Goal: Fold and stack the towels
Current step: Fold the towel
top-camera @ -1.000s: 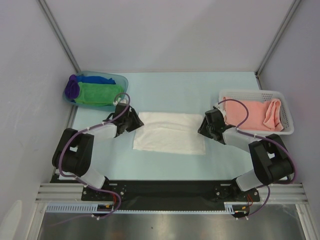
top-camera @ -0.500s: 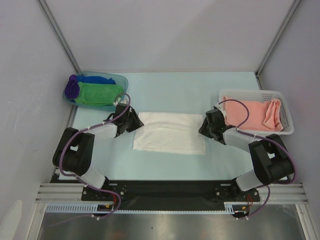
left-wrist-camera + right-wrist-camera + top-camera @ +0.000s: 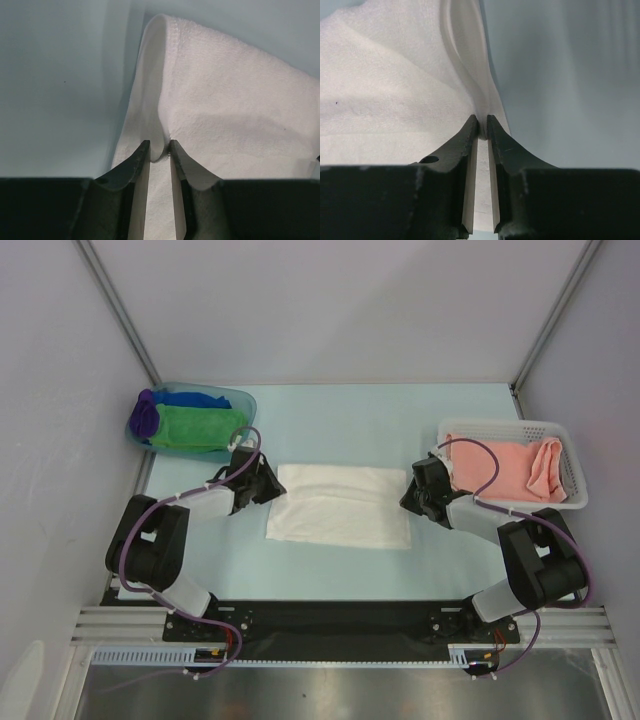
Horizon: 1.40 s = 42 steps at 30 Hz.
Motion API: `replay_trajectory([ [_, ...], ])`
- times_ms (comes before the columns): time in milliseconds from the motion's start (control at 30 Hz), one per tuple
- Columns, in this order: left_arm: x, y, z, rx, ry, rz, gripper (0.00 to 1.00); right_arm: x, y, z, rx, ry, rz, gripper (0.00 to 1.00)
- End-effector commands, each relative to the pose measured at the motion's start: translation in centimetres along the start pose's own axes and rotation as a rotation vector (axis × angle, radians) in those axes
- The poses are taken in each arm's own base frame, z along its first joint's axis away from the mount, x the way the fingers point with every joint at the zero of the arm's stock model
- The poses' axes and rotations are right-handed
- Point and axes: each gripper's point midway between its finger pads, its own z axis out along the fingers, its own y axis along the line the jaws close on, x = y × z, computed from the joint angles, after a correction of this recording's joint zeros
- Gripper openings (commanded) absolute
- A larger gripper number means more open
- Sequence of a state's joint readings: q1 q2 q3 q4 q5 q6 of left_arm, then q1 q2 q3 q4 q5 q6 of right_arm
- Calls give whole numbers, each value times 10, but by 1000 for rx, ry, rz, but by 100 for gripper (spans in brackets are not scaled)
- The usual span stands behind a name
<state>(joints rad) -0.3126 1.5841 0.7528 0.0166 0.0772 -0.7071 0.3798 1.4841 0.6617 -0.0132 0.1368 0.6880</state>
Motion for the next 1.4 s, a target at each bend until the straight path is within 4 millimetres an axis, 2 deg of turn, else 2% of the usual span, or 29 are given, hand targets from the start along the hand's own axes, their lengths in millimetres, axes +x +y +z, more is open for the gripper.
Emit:
replay_trajectory([
  [0,-7,-6,0,24,-16,0,27,-19,11,-3,-28,-51,12,16],
  [133,-8,-6,-1,20,-16,2,26,-21,11,-3,-29,-56,12,14],
  [267,-5,-4,-3,17,-8,6,24,-22,12,-4,-33,-56,11,7],
  [433,-1,1,-2,9,-5,9,22,-22,13,-3,-36,-54,9,4],
  [567,0,1,0,13,2,6,15,-24,15,-4,-42,-56,5,0],
  [667,-6,-2,1,15,5,6,5,-24,14,-7,-24,-39,-12,0],
  [733,-17,-10,1,34,-12,18,1,-30,17,-9,-30,-50,-20,0],
  [767,-16,-6,-1,15,4,22,0,-31,17,-10,-29,-49,-25,0],
  [1033,-40,-18,-12,36,-17,57,0,-41,23,-22,-44,-57,-45,0],
  [1133,-35,-19,-11,54,7,64,0,-40,20,-21,-39,-51,-53,0],
  [1233,-19,-13,-3,59,53,58,0,-30,14,-16,-23,-23,-58,0],
  [1300,-13,-10,2,67,67,48,0,-24,10,-13,-19,-12,-56,4],
  [1333,-8,-6,3,62,74,42,2,-22,8,-11,-14,-8,-53,6],
  [1367,-7,-6,4,69,71,39,8,-21,8,-10,-18,-11,-53,8],
])
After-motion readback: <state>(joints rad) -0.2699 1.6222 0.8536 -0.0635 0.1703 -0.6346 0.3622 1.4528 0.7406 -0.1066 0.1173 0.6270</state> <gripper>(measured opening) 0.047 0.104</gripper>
